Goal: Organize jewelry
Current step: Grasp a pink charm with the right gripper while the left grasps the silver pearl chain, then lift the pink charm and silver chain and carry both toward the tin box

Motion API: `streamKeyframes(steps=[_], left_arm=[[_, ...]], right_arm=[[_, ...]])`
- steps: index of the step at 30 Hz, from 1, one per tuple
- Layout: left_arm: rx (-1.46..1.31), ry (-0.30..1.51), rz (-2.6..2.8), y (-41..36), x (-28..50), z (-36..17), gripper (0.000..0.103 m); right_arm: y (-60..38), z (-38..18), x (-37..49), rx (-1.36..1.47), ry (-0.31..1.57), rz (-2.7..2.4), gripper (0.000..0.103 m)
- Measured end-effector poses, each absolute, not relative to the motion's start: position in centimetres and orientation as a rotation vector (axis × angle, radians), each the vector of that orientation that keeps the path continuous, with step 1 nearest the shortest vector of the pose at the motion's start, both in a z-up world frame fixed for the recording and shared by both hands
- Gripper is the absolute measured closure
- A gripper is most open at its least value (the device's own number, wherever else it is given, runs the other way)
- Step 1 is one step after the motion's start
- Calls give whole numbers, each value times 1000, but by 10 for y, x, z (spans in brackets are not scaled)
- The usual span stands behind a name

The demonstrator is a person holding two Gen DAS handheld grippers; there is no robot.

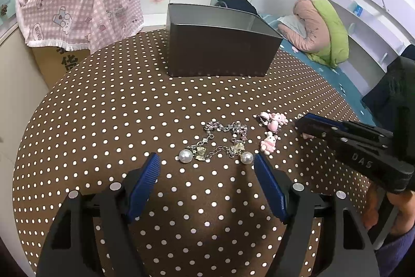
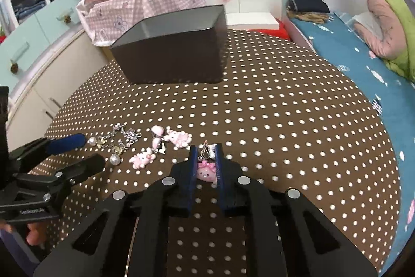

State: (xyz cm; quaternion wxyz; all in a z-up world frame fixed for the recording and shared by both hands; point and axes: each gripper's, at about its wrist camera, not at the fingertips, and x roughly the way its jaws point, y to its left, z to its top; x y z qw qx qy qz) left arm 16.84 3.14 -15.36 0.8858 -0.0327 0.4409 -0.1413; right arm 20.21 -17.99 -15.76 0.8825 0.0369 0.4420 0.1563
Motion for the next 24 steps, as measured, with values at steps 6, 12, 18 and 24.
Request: streamKeyframes(steps=[6,12,18,24], left_arm=[[-44,920,-304,20,171,-154,30],[21,913,-293,5,175,-155,32],[110,900,-245,-3,177,-157,50],[81,899,-229,8,180,-154,89]], right_arm=[[-200,-159,200,113,917,317,89],[-207,-161,198,141,914,341,89],[-210,-163,198,161,913,357,89],[-214,-161,199,169,905,360,89]])
